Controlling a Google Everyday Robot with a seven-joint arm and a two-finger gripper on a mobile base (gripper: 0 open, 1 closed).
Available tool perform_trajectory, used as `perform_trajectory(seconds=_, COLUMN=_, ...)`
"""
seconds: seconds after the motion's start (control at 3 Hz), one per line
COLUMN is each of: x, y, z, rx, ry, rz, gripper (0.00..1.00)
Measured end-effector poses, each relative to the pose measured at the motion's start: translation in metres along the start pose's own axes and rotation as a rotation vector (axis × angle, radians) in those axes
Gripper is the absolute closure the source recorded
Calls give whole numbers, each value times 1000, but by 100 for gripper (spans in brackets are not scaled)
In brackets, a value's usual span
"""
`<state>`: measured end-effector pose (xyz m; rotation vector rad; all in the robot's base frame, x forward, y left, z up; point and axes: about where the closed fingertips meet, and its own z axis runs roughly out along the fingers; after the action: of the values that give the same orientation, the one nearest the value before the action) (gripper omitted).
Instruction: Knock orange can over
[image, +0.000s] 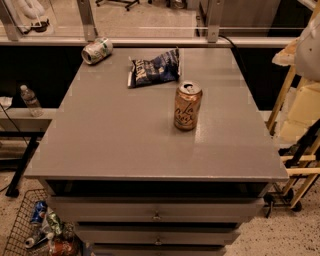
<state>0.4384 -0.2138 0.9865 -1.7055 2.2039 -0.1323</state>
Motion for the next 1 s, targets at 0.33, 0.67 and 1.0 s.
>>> perform_trajectory(seconds=0.33, x=0, y=0, z=0, rx=0, ry=0, rz=0, gripper=0)
perform_trajectory(seconds=0.67, x=0, y=-2, z=1, rx=17, ry=-34, rz=28, gripper=0)
perform_trajectory(seconds=1.0, x=18, y=-5, z=35, rx=-2, ry=-141, rz=176, gripper=0)
